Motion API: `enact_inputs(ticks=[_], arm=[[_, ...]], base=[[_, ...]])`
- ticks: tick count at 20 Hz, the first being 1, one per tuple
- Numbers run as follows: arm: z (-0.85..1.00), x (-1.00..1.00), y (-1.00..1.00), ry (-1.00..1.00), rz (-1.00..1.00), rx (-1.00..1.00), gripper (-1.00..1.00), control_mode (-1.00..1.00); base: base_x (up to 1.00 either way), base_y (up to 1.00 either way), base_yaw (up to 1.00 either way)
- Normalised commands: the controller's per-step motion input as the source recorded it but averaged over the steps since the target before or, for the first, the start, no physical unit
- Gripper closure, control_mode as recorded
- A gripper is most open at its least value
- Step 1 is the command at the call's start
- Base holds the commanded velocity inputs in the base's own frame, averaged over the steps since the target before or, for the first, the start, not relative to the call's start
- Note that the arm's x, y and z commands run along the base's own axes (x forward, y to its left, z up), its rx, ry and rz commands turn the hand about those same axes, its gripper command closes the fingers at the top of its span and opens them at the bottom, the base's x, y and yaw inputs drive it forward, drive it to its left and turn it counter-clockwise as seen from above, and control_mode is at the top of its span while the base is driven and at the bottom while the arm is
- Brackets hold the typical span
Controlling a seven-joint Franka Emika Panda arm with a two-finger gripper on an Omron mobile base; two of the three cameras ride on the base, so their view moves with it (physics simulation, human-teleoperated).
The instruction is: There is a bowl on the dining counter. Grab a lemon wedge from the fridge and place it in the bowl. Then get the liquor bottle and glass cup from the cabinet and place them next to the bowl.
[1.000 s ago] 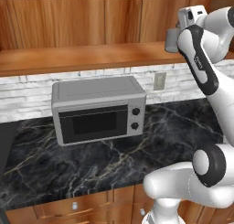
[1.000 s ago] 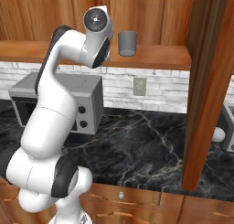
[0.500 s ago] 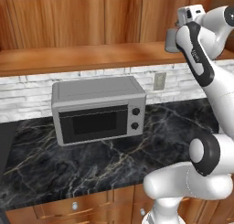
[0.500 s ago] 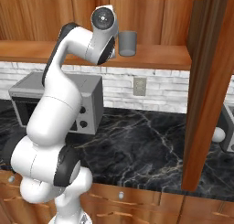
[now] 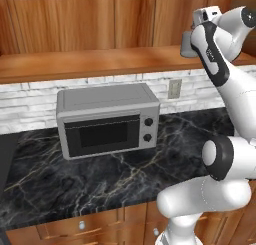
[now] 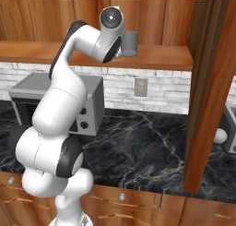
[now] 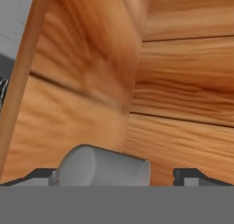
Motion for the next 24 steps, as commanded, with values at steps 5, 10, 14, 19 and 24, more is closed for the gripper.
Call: enact_inputs(ticks=[5,10,14,19,24], arm=[[-0.08,0.2,-0.15,0.04,0.0,0.0,-1.0,-1.0],[-0.08,0.2,-0.13,0.03,0.0,0.0,-1.0,-1.0],[-0.08,0.17,-0.1,0.03,0.0,0.0,-1.0,-1.0],[-0.08,0.17,-0.08,0.02,0.0,0.0,-1.0,-1.0],[-0.09,0.17,-0.05,0.02,0.0,0.0,-1.0,-1.0]], base=[[0.0,0.0,0.0],[0.0,0.0,0.0],[0.0,0.0,0.0],[0.0,0.0,0.0],[0.0,0.0,0.0]])
